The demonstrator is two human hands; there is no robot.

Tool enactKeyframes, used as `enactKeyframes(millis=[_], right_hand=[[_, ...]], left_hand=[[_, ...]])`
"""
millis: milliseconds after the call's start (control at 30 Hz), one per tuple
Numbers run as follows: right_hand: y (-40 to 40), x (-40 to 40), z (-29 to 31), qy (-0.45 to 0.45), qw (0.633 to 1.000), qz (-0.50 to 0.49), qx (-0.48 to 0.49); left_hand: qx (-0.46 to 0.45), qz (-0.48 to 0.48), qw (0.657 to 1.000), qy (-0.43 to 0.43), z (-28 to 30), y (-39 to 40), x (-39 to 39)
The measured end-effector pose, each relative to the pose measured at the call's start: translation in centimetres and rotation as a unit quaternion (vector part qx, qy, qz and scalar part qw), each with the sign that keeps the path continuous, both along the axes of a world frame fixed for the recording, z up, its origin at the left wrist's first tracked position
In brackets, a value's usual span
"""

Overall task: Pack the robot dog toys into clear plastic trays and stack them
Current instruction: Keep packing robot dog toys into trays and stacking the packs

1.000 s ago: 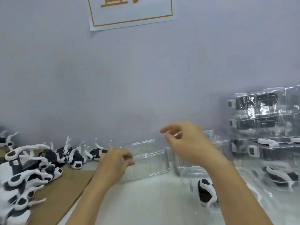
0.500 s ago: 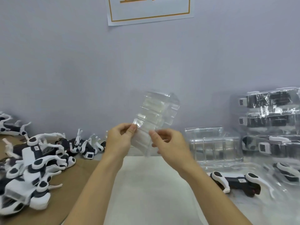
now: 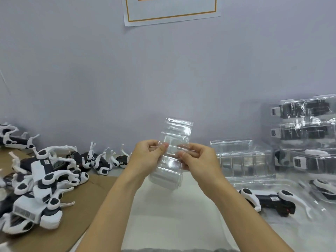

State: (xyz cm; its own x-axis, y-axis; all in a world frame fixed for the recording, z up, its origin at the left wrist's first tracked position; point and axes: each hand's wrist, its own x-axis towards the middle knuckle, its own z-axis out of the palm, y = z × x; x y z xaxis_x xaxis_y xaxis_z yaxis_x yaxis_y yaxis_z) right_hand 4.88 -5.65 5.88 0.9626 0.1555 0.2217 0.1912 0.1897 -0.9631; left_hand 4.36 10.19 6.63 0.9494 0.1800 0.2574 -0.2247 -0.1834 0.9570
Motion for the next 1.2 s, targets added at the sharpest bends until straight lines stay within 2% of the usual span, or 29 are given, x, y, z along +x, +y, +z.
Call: enactKeyframes(millis=[167, 333, 567, 733, 800, 867, 967, 1067, 1200], right_hand=[[0.0, 0.1, 0.0, 0.028, 0.999, 0.003, 0.021], [-0.2, 0.2, 0.3, 0.033, 0.999, 0.003, 0.025], [-0.8, 0.6, 0.3, 0.034, 0.998, -0.042, 0.028], [-0.5, 0.9, 0.1, 0.039, 0.990, -0.063, 0.118], [0.0, 0.9, -0.1, 0.065, 0.983, -0.050, 0.163], [0.7, 0.7, -0.6, 0.108, 0.979, -0.029, 0.169], [1.2, 0.7, -1.6, 0.167, 0.979, -0.008, 0.117], [1.0, 0.6, -2.0, 0.194, 0.981, 0.008, -0.015], [0.8, 0.2, -2.6, 0.231, 0.961, 0.023, -0.148]], left_hand=[[-0.009, 0.051, 0.999, 0.002, -0.1, -0.4, 0.3], [-0.004, 0.061, 0.998, -0.009, 0.3, -0.5, 0.4], [-0.017, 0.091, 0.995, -0.039, 1.0, 1.2, 0.0], [-0.064, 0.193, 0.975, -0.094, 2.2, 3.6, -0.7], [-0.075, 0.233, 0.961, -0.130, 2.9, 4.6, -1.4], [-0.082, 0.251, 0.951, -0.159, 3.5, 5.0, -1.9], [-0.076, 0.252, 0.948, -0.177, 4.2, 5.0, -2.5], [-0.068, 0.242, 0.951, -0.179, 4.5, 4.7, -2.7], [-0.023, 0.207, 0.964, -0.163, 4.7, 4.3, -2.9]])
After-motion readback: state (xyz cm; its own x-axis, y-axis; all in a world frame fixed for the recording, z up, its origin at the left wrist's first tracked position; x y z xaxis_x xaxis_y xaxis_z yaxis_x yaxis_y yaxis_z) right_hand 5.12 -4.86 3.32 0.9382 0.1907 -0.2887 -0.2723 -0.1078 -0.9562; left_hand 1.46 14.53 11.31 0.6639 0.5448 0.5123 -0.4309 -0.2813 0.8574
